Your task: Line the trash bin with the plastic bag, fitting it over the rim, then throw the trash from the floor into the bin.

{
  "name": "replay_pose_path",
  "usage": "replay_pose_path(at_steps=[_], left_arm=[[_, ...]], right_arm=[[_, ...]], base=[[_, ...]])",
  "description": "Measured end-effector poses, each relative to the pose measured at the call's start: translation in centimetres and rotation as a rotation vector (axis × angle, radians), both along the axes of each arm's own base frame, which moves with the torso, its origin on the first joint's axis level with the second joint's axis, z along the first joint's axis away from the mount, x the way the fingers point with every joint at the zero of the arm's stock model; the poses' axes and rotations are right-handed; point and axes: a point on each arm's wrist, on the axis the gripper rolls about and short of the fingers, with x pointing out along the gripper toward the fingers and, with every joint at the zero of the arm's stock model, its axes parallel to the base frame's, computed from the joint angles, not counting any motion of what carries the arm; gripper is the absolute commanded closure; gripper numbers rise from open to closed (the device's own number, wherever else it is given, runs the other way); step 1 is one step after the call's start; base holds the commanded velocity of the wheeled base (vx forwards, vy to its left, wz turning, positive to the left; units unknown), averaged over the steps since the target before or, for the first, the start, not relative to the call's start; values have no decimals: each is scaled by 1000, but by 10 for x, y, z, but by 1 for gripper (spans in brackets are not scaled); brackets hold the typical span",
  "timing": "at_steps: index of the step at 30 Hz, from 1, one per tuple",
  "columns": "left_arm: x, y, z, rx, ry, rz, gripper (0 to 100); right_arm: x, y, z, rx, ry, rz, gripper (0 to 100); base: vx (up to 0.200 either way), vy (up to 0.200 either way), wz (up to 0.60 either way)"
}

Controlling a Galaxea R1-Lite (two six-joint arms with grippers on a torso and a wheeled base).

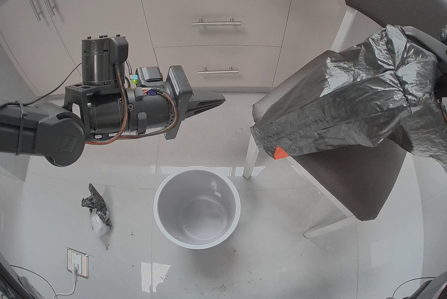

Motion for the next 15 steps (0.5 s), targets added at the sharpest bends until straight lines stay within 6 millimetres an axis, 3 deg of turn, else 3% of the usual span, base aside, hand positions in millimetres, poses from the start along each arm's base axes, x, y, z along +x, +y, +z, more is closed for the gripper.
replay_pose_path(at_steps=[7, 15], left_arm=[[-1, -4, -4, -5, 33, -77, 0], [7, -19, -30, 5, 105, -194, 0]], right_arm=[[-22, -3, 13, 14, -39, 25, 100], [-41, -4, 19, 7, -77, 66, 100]], base=[[0, 0, 0], [0, 0, 0]])
